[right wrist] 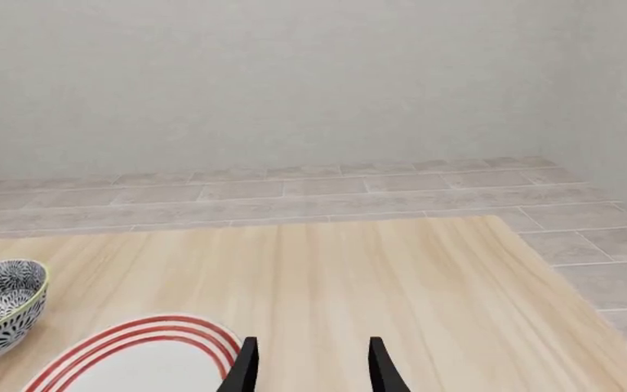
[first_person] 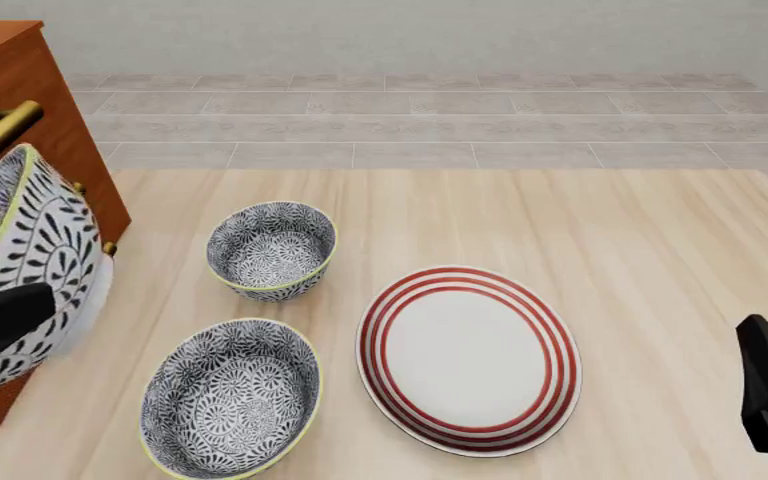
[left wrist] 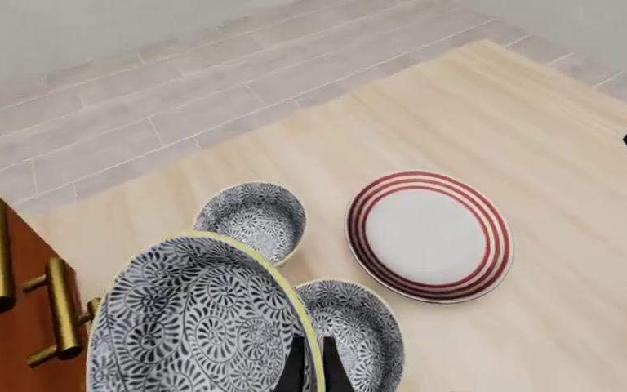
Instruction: Put the bowl at the front on the plate.
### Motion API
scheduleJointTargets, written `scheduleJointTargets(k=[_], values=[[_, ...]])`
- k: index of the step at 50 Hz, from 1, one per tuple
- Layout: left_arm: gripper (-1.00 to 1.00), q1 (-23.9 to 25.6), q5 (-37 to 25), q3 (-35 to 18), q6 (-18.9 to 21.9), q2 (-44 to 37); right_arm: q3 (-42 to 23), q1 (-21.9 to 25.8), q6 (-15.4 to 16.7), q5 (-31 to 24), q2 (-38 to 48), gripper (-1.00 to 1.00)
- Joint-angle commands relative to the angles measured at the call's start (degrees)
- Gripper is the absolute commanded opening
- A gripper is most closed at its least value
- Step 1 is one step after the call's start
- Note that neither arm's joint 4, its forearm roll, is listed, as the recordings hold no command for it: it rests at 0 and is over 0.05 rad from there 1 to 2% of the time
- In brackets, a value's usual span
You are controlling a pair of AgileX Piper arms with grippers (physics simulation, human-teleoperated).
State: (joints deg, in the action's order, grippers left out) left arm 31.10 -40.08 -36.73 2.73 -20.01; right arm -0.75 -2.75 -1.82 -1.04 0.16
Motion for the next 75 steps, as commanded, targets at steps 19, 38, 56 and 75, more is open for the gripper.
scheduleJointTargets(k=[19, 38, 56, 75], values=[[-1.0, 23.05, 15.99, -6.45, 19.69, -27.5, -0.01, -0.07, 0.18, 0.16, 0.18, 1.0], [-1.0, 28.74, 19.85, -11.34, 26.54, -43.39, 0.06, 0.03, 0.06, 0.18, 0.03, 1.0], [-1.0, 28.33, 24.73, -15.25, 26.81, -56.26, 0.29, 0.02, 0.21, 0.31, 0.01, 1.0], [-1.0, 30.13, 28.98, -19.07, 25.33, -66.73, 0.15, -0.06, -0.17, 0.29, -0.07, 1.0]])
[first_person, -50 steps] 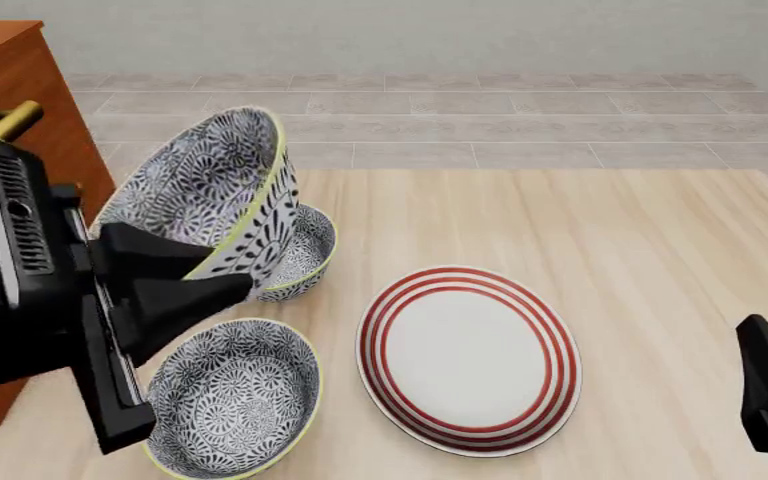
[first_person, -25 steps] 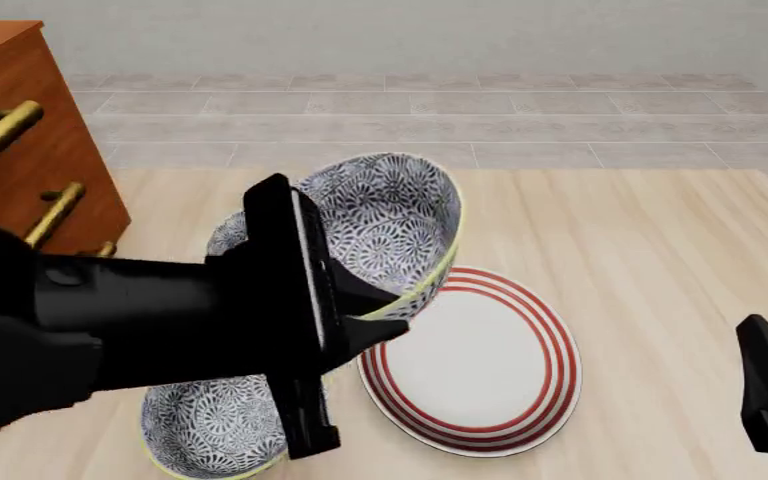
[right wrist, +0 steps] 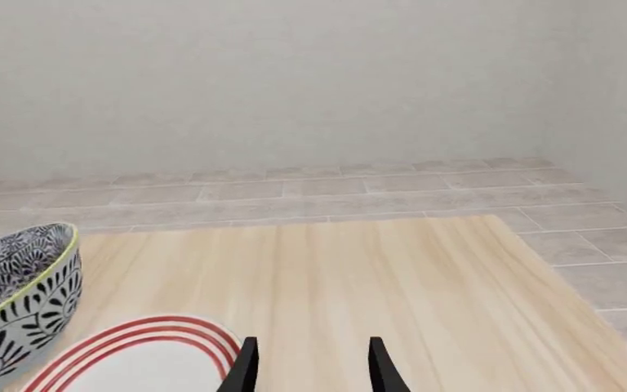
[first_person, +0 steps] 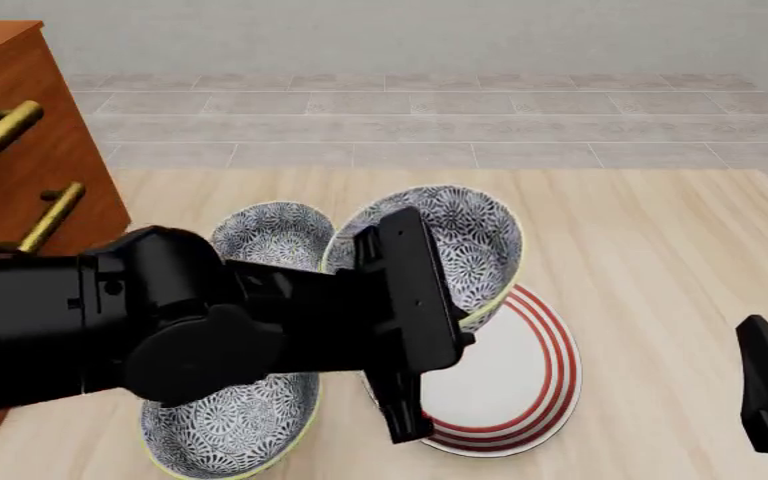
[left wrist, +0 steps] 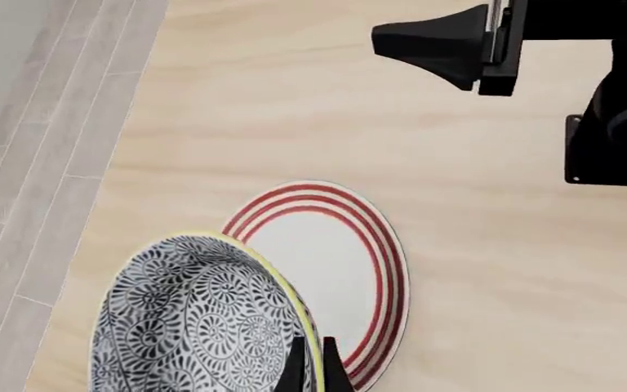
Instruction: Put the bowl at the front on the plate.
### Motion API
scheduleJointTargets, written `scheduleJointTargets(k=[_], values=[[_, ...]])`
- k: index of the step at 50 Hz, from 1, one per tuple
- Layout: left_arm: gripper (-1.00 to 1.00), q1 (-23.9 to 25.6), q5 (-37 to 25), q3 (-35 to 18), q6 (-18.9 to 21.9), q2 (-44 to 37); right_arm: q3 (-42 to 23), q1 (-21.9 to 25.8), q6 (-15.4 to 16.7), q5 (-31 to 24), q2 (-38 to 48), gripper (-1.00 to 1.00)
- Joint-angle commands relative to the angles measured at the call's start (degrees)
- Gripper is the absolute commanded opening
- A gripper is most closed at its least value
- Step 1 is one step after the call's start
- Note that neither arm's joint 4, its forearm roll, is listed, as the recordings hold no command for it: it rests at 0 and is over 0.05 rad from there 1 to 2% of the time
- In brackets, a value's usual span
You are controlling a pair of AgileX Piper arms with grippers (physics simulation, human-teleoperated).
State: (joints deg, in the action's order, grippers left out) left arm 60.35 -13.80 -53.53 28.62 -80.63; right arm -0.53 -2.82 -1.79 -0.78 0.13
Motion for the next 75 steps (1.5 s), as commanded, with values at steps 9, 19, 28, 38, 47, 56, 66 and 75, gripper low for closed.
scheduleJointTargets(k=[9, 19, 28, 38, 47, 56, 66, 75], values=[[-1.0, 1.18, 3.82, -3.28, 0.41, -10.21, -0.02, -0.28, -0.46, 0.23, -0.07, 1.0], [-1.0, 1.32, 5.18, -3.62, 0.94, -13.73, -0.18, -0.4, -0.48, 0.21, -0.09, 1.0], [-1.0, 2.03, 5.14, -5.23, 0.52, -16.31, -0.29, -0.78, -0.81, 0.26, -0.1, 1.0], [-1.0, 2.43, 4.75, -6.86, -1.0, -18.37, -0.08, -0.89, -1.14, 0.58, -0.1, 1.0], [-1.0, 1.97, 4.58, -8.37, -1.96, -19.75, -0.09, -1.1, -1.41, 0.62, -0.11, 1.0], [-1.0, 0.94, 4.66, -9.57, -2.6, -21.59, -0.11, -1.22, -1.59, 0.73, -0.11, 1.0], [-1.0, 1.11, 3.88, -10.63, -4.62, -23.47, -0.42, -1.31, -1.61, 0.41, -0.11, 1.0], [-1.0, 2.49, 2.2, -10.79, -7.61, -22.94, -0.09, -1.02, -1.26, 0.66, -0.11, 1.0]])
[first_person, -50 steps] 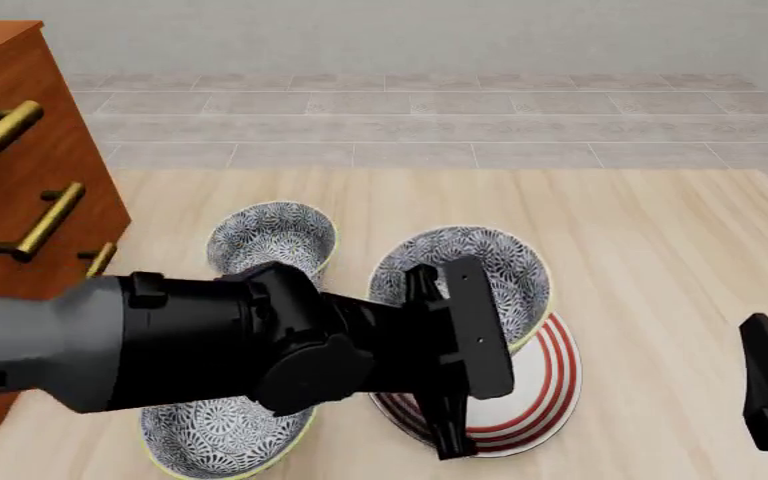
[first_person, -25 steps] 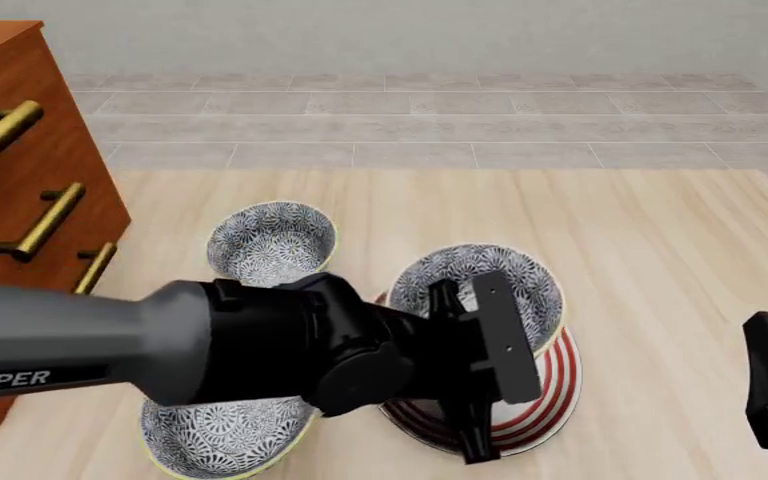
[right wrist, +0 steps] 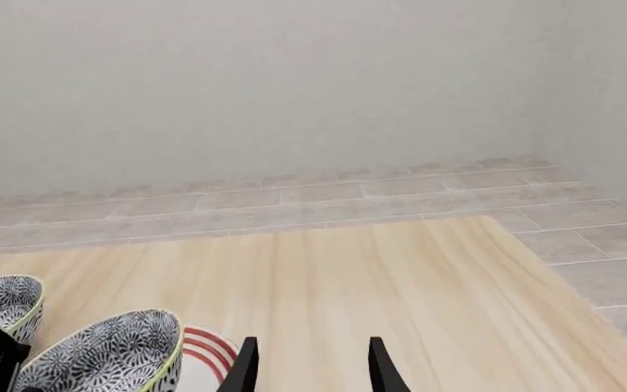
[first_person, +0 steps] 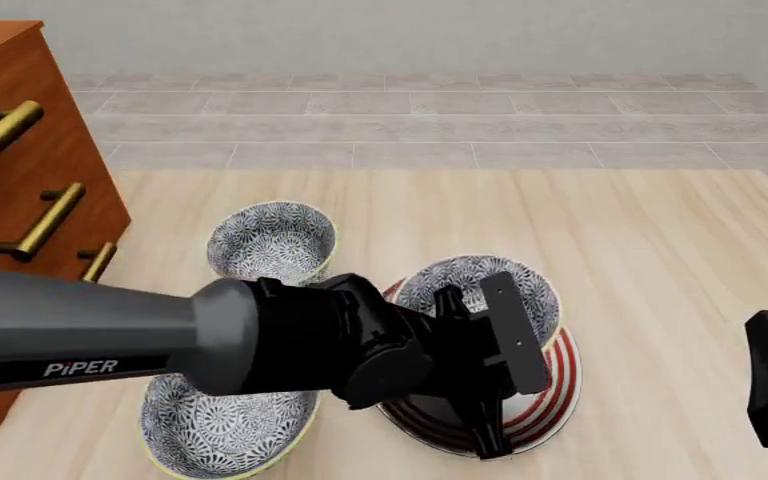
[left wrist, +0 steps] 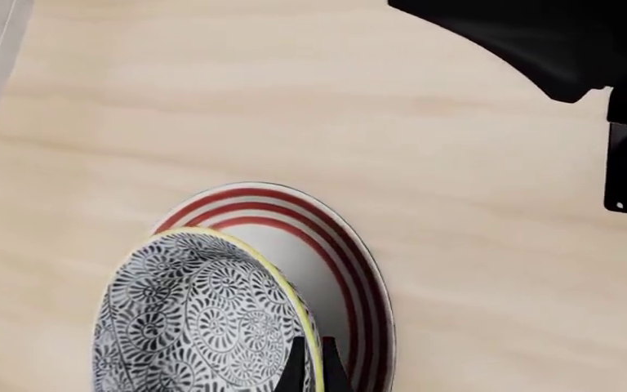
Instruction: Put the bowl at the front on the plate.
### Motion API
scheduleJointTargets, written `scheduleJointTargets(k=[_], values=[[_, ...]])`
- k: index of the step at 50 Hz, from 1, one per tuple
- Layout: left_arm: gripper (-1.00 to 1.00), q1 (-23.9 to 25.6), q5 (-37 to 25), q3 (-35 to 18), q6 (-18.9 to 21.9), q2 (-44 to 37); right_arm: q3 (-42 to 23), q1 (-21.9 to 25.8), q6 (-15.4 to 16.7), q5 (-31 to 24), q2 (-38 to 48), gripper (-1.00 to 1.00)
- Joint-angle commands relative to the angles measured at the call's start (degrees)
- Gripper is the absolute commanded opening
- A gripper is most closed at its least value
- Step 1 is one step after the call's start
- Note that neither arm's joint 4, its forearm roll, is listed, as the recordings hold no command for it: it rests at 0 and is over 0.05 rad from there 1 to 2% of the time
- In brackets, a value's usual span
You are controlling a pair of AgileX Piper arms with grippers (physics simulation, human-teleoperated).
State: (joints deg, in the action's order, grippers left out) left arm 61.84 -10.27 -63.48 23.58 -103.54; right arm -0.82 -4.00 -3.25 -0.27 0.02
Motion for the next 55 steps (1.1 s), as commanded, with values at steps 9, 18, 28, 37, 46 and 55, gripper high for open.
scheduleJointTargets(k=[9, 18, 28, 37, 46, 55], values=[[-1.0, 2.57, -3.5, -1.26, -5.01, 1.07, 0.19, 0.33, 0.42, 0.11, 0.0, 1.0], [-1.0, 2.32, -4.14, -1.12, -4.57, -0.19, 0.33, 0.19, 0.1, 0.28, 0.0, 1.0], [-1.0, 0.15, -4.14, -1.03, -1.17, -3.07, 0.25, -0.02, -0.15, 0.3, 0.0, 1.0], [-1.0, -0.83, -2.86, -0.59, -0.07, -4.57, 0.44, -0.14, -0.22, 0.54, 0.0, 1.0], [-1.0, 0.55, -2.56, 0.14, -1.02, -5.01, 0.36, -0.24, -0.31, 0.47, 0.0, 1.0], [-1.0, 1.53, -3.35, 0.46, -1.39, -4.43, 0.38, -0.23, -0.44, 0.51, 0.0, 1.0]])
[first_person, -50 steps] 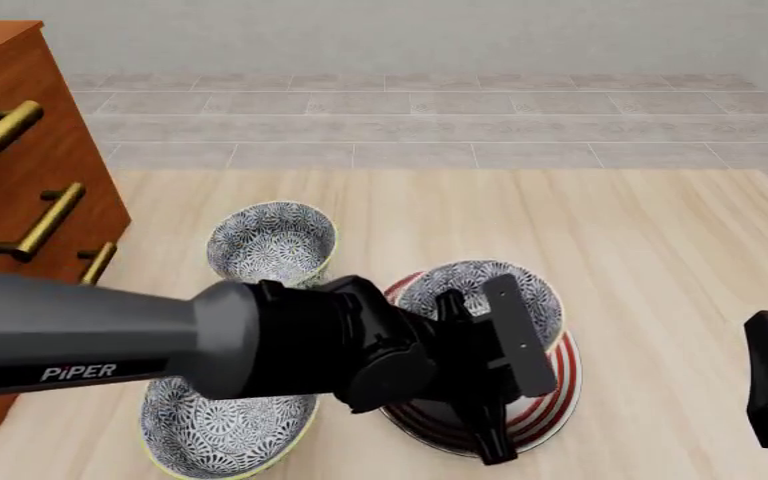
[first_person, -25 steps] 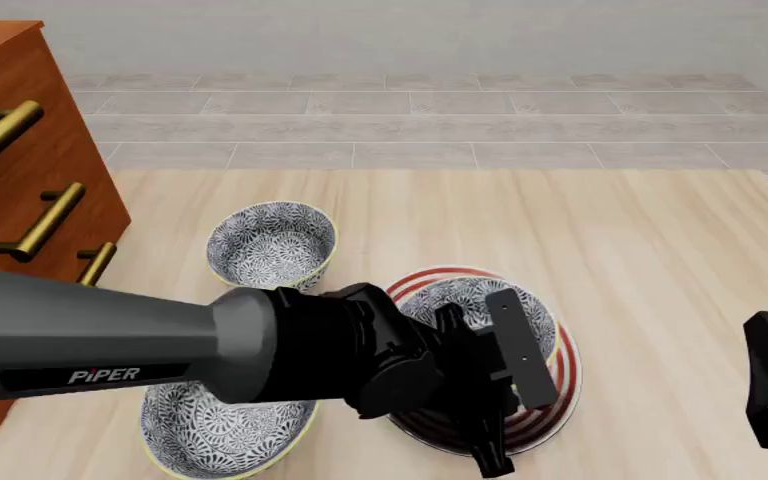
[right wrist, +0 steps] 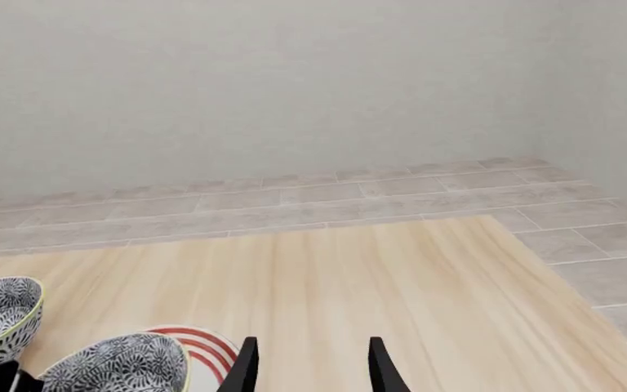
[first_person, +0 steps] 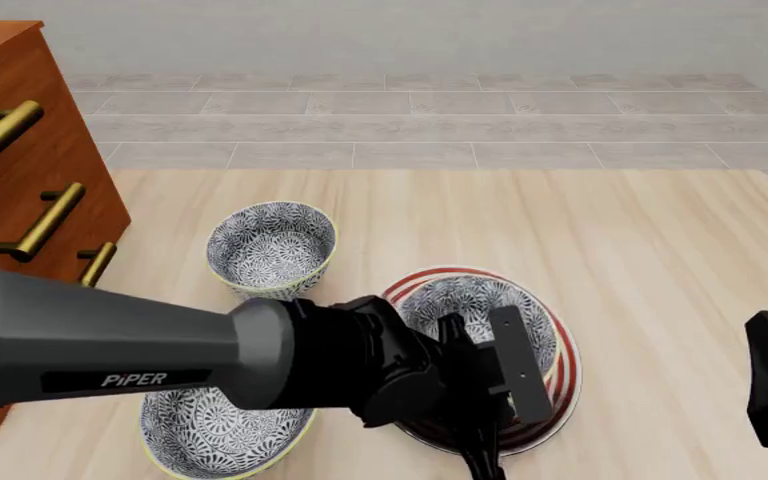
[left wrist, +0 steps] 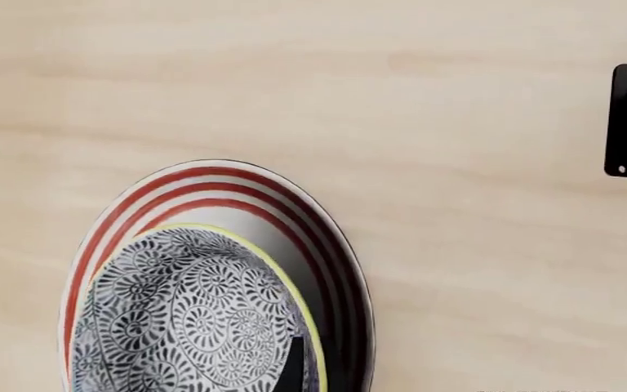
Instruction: Put the bowl at the front on the plate.
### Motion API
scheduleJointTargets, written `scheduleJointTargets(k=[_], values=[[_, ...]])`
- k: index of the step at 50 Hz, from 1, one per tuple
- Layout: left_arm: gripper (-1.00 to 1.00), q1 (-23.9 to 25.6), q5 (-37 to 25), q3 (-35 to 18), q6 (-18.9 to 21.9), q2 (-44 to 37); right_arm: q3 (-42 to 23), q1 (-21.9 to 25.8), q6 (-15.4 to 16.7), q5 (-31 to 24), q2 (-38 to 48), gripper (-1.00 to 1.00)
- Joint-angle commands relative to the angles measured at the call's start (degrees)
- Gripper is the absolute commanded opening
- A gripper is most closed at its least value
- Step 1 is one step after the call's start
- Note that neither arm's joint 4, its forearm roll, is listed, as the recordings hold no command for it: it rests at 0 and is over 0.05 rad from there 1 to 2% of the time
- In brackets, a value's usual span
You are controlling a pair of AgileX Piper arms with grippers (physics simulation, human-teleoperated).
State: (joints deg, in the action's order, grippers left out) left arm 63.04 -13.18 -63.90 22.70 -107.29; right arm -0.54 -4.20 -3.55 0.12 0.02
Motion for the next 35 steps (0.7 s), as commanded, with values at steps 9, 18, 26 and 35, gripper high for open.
scheduleJointTargets(k=[9, 18, 26, 35], values=[[-1.0, -0.08, -1.18, 0.72, -0.06, -0.29, -0.08, -0.17, -0.35, 0.01, 0.0, 1.0], [-1.0, -0.67, -1.83, 0.42, 0.4, -0.05, -0.21, -0.1, -0.29, -0.09, 0.0, 1.0], [1.0, 1.01, -2.69, 0.8, -0.48, 1.61, -0.16, -0.01, -0.23, -0.02, 0.0, 1.0], [1.0, 1.84, -3.04, 0.91, -1.11, 2.49, -0.05, 0.01, -0.19, 0.08, 0.0, 1.0]])
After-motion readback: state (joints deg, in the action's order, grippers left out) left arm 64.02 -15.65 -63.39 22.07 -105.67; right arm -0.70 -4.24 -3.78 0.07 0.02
